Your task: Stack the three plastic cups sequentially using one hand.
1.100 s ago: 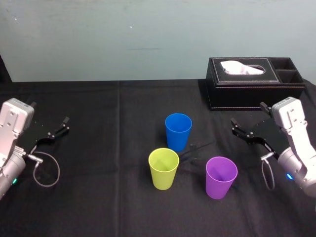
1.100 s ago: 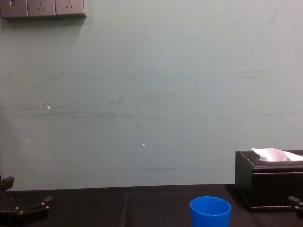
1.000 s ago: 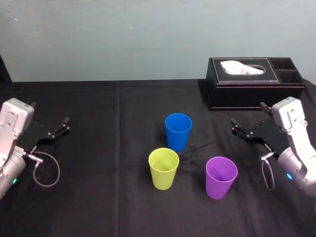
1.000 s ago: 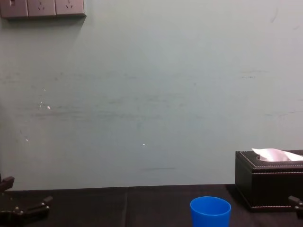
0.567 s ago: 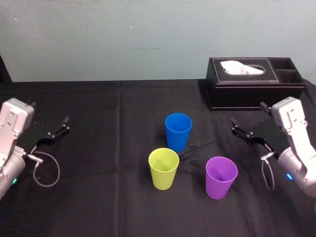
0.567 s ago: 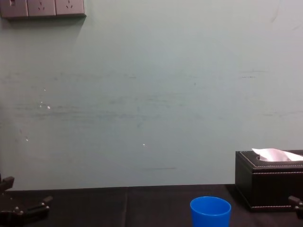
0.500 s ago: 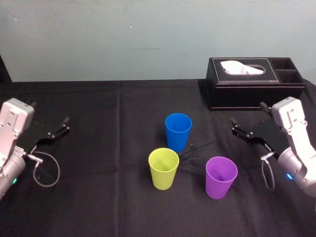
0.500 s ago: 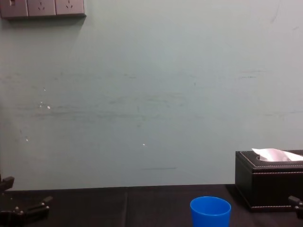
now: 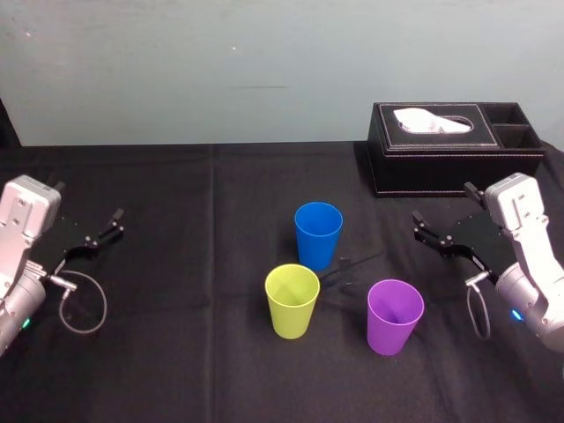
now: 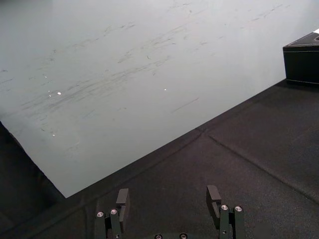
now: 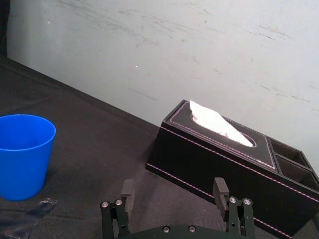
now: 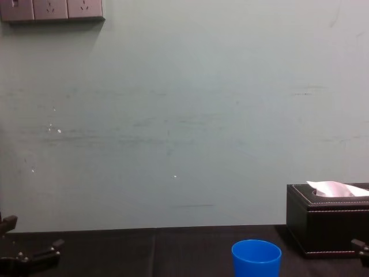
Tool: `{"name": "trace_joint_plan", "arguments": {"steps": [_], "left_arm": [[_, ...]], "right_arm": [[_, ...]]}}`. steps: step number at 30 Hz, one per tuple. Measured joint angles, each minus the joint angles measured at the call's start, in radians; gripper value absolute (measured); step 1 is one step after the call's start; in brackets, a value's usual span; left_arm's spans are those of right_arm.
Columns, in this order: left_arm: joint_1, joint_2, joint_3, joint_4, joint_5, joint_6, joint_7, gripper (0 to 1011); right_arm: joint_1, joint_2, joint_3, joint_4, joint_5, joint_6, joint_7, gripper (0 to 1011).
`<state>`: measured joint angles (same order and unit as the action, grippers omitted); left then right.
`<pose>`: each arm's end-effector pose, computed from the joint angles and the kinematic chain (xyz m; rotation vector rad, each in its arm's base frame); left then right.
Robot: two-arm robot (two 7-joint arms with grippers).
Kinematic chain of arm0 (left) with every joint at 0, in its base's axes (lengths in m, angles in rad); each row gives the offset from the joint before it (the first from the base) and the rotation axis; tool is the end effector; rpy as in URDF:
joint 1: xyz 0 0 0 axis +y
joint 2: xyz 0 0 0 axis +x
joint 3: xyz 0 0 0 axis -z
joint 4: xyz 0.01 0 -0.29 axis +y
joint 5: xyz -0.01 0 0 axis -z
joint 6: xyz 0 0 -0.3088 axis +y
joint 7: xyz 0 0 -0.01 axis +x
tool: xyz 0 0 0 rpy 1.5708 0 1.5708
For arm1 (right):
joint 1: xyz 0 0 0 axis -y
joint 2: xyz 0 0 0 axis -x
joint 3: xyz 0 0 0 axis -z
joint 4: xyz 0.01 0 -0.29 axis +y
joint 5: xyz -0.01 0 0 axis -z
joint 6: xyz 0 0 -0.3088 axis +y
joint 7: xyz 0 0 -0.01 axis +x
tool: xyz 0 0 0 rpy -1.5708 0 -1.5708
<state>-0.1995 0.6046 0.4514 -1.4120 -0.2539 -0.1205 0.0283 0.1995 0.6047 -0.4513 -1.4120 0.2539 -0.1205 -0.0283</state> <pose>0.3581 0.0826 -0.3023 0.3044 -0.2850 1.2480 0.3581 -0.0827 -0.3023 -0.3045 -0.2851 -1.2481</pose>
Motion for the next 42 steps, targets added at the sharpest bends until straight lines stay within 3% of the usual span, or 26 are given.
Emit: {"name": "trace_joint_plan", "arguments": {"steps": [23,33,42], "left_arm": [[0.0,0.0,0.0,0.0,0.0,0.0,0.0,1010],[0.0,0.0,0.0,0.0,0.0,0.0,0.0,1010],[0.0,0.0,0.0,0.0,0.0,0.0,0.0,1010]], "right_arm": [[-0.007,-0.001,0.01,-0.01,0.0,0.011,0.001,1000],[-0.053,0.029,0.069,-0.088,0.047,0.068,0.057,1000],[-0.127,0.09,0.15,-0.186,0.109,0.088,0.122,1000]]}}
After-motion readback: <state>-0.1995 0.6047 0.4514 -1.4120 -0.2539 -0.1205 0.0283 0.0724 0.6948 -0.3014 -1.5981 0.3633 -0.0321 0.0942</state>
